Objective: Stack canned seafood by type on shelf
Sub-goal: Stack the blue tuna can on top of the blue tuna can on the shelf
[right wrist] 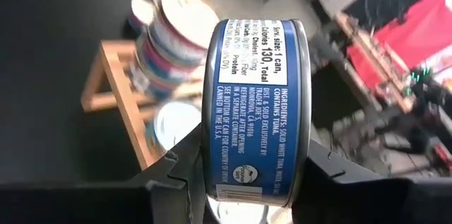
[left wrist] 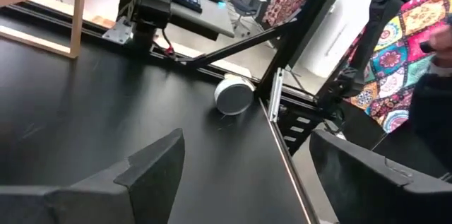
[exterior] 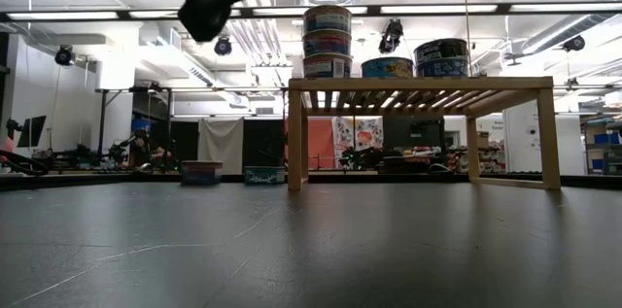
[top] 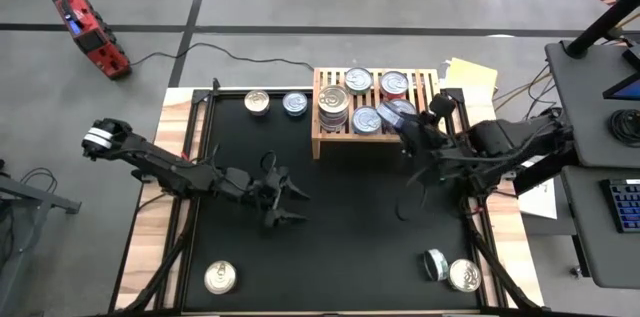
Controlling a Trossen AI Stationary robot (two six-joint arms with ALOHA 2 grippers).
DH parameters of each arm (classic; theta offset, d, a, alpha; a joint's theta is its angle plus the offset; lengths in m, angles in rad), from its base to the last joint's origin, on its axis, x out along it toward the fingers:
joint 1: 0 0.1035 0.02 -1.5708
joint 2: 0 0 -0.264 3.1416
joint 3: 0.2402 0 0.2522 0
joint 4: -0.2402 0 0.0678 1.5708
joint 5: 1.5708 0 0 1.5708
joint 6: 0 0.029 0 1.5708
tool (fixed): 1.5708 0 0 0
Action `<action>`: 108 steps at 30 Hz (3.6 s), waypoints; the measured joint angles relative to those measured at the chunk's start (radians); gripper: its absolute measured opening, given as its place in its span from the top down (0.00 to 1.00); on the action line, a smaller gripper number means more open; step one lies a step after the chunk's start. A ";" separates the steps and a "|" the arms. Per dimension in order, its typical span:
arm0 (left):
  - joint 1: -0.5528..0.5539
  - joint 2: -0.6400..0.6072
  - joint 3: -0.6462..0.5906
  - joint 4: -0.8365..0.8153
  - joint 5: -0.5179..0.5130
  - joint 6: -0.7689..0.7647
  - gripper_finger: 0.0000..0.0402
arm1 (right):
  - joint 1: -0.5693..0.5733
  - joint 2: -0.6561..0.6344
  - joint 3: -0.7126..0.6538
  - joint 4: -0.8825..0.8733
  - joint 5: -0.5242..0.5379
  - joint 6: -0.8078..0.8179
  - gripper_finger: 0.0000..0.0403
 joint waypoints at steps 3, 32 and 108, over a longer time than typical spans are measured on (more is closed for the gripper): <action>0.000 -0.035 0.000 -0.028 0.000 0.006 0.30 | -0.048 0.021 0.000 -0.058 -0.045 0.018 0.68; 0.000 -0.043 0.000 -0.032 -0.002 0.049 0.30 | -0.197 0.128 -0.022 -0.271 -0.040 -0.038 0.68; 0.000 -0.043 -0.001 -0.031 -0.002 0.082 0.30 | -0.368 0.135 -0.022 -0.257 -0.363 0.054 0.24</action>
